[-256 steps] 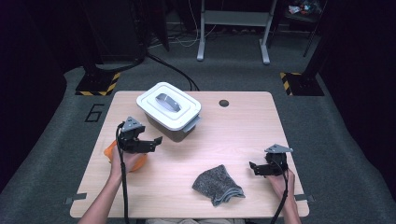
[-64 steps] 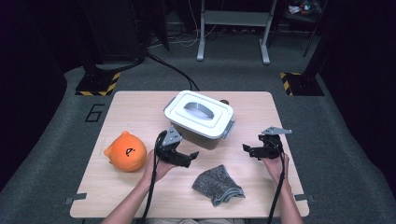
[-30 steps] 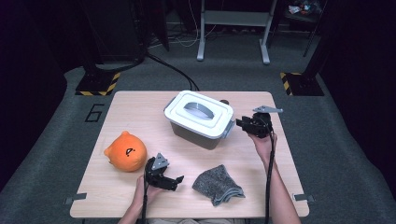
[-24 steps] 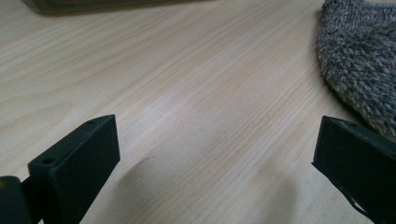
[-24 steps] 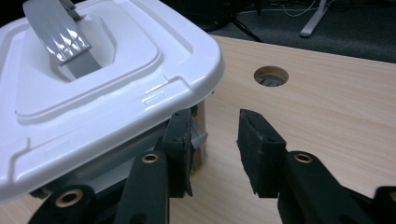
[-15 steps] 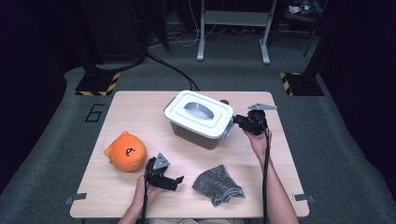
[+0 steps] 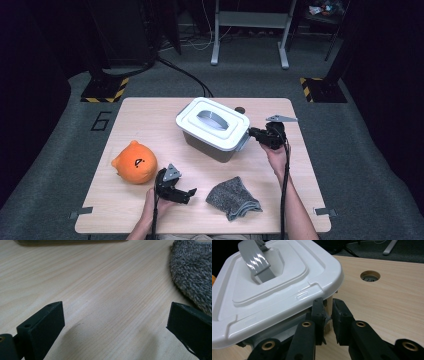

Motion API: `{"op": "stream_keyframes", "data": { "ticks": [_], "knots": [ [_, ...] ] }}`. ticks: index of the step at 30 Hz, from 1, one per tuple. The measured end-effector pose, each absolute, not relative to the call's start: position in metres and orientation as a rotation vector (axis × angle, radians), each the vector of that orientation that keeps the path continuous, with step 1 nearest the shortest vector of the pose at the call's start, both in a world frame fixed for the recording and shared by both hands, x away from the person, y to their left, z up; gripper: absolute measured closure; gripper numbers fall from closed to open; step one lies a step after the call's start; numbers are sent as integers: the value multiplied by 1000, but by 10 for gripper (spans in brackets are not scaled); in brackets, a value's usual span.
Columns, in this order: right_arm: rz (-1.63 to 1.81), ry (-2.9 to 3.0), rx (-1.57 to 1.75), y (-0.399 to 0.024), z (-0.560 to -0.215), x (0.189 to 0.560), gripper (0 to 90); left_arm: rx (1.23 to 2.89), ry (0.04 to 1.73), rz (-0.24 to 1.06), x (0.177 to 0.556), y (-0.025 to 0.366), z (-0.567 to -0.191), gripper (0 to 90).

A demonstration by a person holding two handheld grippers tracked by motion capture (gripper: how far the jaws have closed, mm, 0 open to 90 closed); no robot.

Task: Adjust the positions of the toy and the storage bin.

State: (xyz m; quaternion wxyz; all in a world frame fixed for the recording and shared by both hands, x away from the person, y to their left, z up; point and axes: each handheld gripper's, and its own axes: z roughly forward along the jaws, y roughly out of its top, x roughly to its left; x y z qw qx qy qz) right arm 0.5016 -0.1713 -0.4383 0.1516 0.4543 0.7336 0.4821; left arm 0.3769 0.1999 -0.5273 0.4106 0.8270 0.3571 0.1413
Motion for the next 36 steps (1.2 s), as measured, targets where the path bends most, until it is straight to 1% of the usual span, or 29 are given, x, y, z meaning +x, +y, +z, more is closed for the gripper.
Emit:
{"op": "stream_keyframes", "data": {
  "ticks": [1,6,10,14,19,24,27,28,36],
  "knots": [
    [1374,2106,1302,-171,-438,501,729,2082,900,354,377,200,-527,11],
    [1364,2098,1281,-178,-430,498,605,2082,907,350,378,201,-527,12],
    [1371,2118,1219,-175,-419,496,485,2082,911,340,378,200,-528,12],
    [1373,2167,1147,-163,-409,497,414,2078,921,332,378,200,-528,11],
    [1345,2239,1066,-142,-404,501,409,2075,925,344,379,202,-528,10],
    [1321,2302,989,-123,-402,508,426,2086,934,327,379,203,-528,8],
    [1316,2319,962,-113,-400,510,450,2095,937,325,379,202,-528,8],
    [1305,2331,934,-110,-399,511,462,2100,930,342,379,201,-529,8],
    [1268,2395,888,-89,-399,520,520,2133,927,328,379,199,-529,8]
  ]
}}
